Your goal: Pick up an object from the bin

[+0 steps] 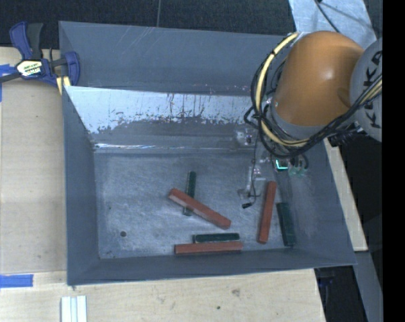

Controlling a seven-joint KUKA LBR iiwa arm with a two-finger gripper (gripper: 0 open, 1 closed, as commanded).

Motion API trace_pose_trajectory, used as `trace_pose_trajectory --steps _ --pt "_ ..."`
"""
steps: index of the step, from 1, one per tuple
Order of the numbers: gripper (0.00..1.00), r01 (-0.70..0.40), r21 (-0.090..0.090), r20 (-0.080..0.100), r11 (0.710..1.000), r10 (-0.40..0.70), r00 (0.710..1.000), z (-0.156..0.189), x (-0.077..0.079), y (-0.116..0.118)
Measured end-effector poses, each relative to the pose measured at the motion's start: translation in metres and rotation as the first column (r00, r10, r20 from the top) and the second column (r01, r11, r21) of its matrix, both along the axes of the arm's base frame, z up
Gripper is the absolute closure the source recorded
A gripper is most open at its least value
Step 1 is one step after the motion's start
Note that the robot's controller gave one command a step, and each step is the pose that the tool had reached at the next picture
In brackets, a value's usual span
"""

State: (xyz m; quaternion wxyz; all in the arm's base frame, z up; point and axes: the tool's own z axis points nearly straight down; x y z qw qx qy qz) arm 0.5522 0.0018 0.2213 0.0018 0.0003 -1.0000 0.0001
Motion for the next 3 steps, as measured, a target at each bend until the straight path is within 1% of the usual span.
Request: trace_pose_trajectory --steps 1,2,3 --pt "0.00 0.284 0.000 0.003 0.959 -0.284 0.959 -0.102 -0.029 0.009" --pt "0.00 0.324 0.000 -0.001 0.946 -0.324 0.946 -0.152 -0.042 0.018" --pt "1.00 0.324 0.000 0.005 0.946 -0.324 0.946 -0.151 -0.040 0.017"
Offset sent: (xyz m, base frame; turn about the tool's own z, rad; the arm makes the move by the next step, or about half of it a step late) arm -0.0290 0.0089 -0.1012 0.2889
